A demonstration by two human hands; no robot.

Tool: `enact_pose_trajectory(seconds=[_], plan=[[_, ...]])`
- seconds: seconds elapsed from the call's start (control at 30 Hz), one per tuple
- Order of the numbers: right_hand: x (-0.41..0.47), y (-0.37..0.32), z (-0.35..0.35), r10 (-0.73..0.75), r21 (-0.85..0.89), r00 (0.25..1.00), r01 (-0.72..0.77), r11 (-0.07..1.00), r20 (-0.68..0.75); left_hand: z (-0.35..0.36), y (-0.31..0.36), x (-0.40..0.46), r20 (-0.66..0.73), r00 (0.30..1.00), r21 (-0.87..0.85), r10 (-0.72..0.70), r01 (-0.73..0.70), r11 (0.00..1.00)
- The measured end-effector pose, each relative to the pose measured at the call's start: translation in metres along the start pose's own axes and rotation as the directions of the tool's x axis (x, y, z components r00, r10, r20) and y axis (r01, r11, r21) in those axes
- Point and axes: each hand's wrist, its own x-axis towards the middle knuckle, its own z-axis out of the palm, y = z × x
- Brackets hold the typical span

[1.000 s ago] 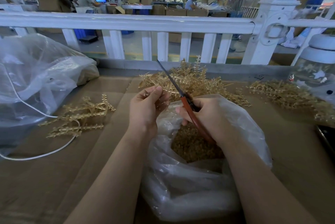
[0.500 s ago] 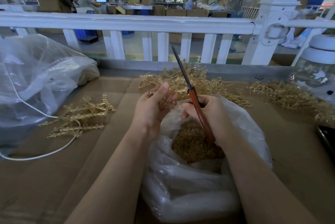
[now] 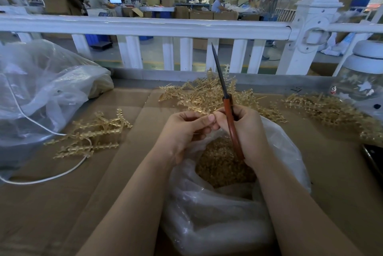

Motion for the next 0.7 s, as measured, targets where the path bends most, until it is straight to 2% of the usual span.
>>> enact_pose_trajectory(seconds=[0.27, 0.43, 0.57, 0.7], plan=[[0.004, 0.006, 0.000, -0.004, -0.111, 0.999, 0.001, 0.994, -0.034, 0.006, 0.002, 0.000, -0.109, 0.992, -0.028, 0.063, -0.066, 0.997], [0.005, 0.011, -0.002, -0.012, -0.253, 0.999, -0.002, 0.968, -0.052, 0.005, 0.005, 0.001, -0.229, 0.967, -0.072, 0.109, -0.129, 0.989], [0.000, 0.010, -0.006, -0.120, -0.529, 0.992, 0.080, 0.845, -0.042, -0.001, 0.007, 0.002, -0.280, 0.948, -0.154, 0.153, -0.201, 0.967], [-0.001, 0.012, -0.011, -0.191, -0.605, 0.981, 0.179, 0.776, 0.046, -0.003, 0.008, 0.001, -0.266, 0.945, -0.199, 0.190, -0.247, 0.948]])
